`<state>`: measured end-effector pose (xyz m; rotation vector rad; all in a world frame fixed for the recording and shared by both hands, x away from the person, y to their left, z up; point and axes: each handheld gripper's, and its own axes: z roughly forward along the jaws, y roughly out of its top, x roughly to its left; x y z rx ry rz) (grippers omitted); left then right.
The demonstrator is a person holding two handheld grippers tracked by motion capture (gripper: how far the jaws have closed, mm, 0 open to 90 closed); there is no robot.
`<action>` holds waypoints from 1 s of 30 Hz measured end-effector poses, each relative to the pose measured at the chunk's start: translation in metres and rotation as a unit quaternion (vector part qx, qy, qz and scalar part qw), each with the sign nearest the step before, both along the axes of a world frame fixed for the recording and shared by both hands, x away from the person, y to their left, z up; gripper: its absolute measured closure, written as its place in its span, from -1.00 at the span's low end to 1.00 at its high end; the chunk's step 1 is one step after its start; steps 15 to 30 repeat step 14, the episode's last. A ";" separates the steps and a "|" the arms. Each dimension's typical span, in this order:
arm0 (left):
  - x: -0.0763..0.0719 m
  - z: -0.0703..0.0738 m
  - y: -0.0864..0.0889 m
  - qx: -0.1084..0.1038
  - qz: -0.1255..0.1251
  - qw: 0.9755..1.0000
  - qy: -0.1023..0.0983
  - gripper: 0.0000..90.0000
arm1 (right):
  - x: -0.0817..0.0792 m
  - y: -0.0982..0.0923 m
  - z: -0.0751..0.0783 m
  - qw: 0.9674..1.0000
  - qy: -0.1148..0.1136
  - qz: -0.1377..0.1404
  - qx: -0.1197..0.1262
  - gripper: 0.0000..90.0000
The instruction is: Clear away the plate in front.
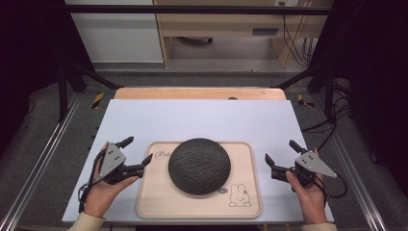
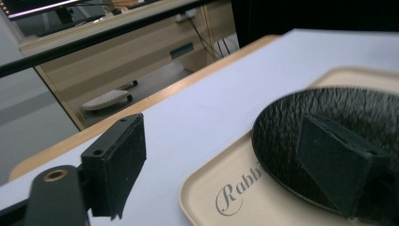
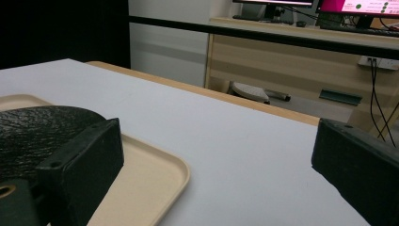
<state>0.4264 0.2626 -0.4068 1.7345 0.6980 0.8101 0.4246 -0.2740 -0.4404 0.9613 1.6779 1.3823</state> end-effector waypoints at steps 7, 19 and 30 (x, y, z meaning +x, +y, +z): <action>-0.017 -0.001 0.033 -0.034 0.014 0.999 0.001 -0.83 | 0.000 0.002 0.000 1.000 0.002 0.006 0.000 -0.93; -0.030 -0.006 0.055 -0.073 0.011 0.997 -0.023 -0.86 | -0.001 0.002 0.000 1.000 0.001 0.009 0.007 -0.93; -0.030 -0.006 0.055 -0.073 0.011 0.997 -0.023 -0.86 | -0.001 0.002 0.000 1.000 0.001 0.009 0.007 -0.93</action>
